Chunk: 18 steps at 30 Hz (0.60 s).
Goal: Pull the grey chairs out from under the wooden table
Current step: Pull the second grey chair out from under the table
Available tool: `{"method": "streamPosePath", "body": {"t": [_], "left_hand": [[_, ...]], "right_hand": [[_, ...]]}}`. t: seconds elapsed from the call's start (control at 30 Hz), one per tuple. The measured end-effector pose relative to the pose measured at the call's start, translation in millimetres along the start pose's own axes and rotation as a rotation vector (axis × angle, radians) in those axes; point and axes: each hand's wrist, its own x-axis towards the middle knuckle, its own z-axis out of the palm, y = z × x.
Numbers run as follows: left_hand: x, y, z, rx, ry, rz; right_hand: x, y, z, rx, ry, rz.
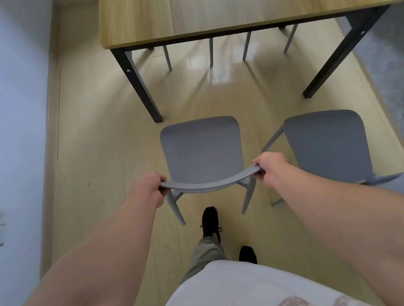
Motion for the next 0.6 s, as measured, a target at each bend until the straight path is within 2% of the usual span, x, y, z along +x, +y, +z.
{"method": "streamPosePath", "body": {"t": [0.37,0.6], "left_hand": [[9,-58,-11,0.009,0.014,-0.013],[7,-75,-12,-0.023,0.030,-0.003]], "right_hand": [[13,54,-27,0.021,0.012,0.043],[19,64,-34,0.010,0.028,0.014]]}}
